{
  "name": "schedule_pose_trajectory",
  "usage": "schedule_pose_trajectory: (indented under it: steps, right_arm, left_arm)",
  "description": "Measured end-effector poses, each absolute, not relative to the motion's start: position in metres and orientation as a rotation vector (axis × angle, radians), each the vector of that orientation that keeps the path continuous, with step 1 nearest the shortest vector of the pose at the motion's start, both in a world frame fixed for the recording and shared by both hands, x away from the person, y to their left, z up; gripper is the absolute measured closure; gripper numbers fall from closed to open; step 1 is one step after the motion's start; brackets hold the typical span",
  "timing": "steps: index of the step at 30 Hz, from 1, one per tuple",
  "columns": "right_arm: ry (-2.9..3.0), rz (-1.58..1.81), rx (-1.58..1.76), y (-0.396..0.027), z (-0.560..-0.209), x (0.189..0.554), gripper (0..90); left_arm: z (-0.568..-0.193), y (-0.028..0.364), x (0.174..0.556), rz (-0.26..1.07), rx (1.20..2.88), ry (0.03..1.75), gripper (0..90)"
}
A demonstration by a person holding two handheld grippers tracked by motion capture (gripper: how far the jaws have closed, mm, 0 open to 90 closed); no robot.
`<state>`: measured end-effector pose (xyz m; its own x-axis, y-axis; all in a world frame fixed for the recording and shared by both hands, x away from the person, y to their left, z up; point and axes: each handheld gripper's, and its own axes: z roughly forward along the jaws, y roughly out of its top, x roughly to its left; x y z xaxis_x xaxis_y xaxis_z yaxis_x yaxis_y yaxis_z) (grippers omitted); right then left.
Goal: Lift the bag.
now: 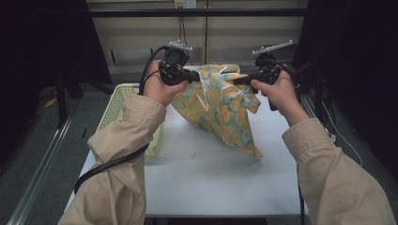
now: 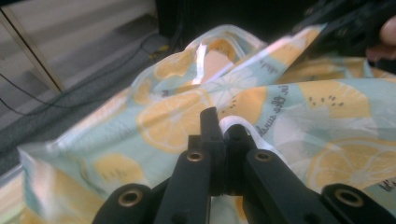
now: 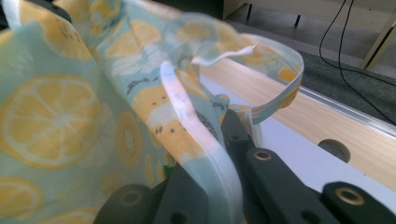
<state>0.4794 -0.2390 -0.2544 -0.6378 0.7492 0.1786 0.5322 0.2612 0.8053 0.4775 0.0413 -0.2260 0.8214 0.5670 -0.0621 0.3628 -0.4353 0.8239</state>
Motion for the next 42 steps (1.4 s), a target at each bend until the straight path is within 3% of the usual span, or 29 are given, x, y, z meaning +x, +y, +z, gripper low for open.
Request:
schedule_pose_trajectory:
  steps: [9,14,15,20,26,33,42]
  right_arm:
    - [2.334,1.317,1.205,-0.234,-0.274,0.478,90.0]
    - [2.358,1.35,1.204,-0.23,-0.277,0.474,86.5]
    - [2.365,1.356,1.202,-0.229,-0.277,0.474,83.3]
    - [2.373,1.394,1.186,-0.227,-0.276,0.466,54.2]
    - [2.339,1.408,1.17,-0.233,-0.269,0.456,37.3]
    - [2.352,1.368,1.167,-0.24,-0.269,0.448,31.1]
    - [2.34,1.349,1.166,-0.252,-0.277,0.439,30.3]
  left_arm:
    - [-0.236,0.046,0.472,0.191,2.103,0.673,89.7]
    - [-0.238,0.053,0.471,0.151,2.087,0.689,81.0]
    - [-0.238,0.054,0.471,0.156,2.097,0.692,77.4]
    - [-0.242,0.06,0.464,0.19,2.103,0.724,41.0]
    - [-0.249,0.074,0.455,0.172,2.122,0.729,18.3]
    - [-0.248,0.095,0.444,0.212,2.128,0.728,15.1]
    - [-0.259,0.12,0.432,0.215,2.148,0.708,9.9]
